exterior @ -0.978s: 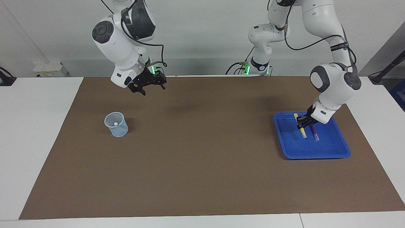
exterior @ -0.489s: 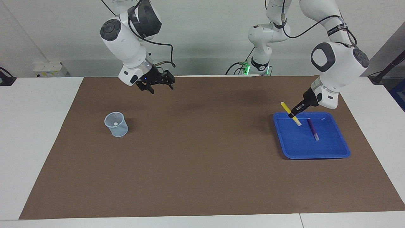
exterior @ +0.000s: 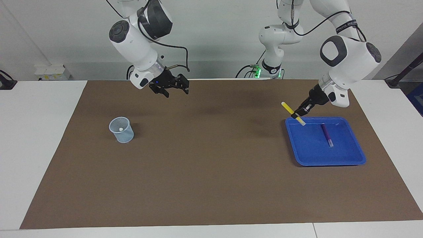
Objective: Transfer and insert pens with both arms
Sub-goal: 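Lift the yellow pen with the left gripper while the right gripper approaches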
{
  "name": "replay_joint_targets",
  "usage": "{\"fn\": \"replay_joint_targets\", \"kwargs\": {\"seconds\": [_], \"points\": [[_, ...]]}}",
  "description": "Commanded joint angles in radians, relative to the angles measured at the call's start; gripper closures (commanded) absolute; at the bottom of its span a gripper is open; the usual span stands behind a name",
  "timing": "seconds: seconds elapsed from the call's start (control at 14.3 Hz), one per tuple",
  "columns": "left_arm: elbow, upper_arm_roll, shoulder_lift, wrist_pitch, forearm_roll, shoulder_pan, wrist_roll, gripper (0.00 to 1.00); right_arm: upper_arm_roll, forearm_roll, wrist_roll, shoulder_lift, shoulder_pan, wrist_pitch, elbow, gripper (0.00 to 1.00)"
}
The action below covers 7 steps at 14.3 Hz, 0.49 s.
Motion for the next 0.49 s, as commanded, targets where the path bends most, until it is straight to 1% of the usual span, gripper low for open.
{"fn": "replay_joint_targets", "kwargs": {"seconds": [0.0, 0.07, 0.21, 0.42], "points": [[-0.081, 0.012, -0.089, 0.006, -0.055, -0.038, -0.147, 1.0, 0.002, 0.057, 0.127, -0.01, 0.054, 0.098, -0.023, 0.0], [-0.09, 0.011, -0.105, 0.012, -0.059, -0.05, -0.197, 1.0, 0.002, 0.093, 0.154, -0.007, 0.063, 0.12, -0.021, 0.0], [-0.125, 0.011, -0.147, 0.051, -0.061, -0.096, -0.337, 1.0, 0.002, 0.156, 0.194, -0.001, 0.086, 0.209, -0.021, 0.0], [-0.165, 0.011, -0.185, 0.127, -0.064, -0.162, -0.513, 1.0, 0.002, 0.208, 0.315, 0.013, 0.162, 0.33, -0.015, 0.0]]}}
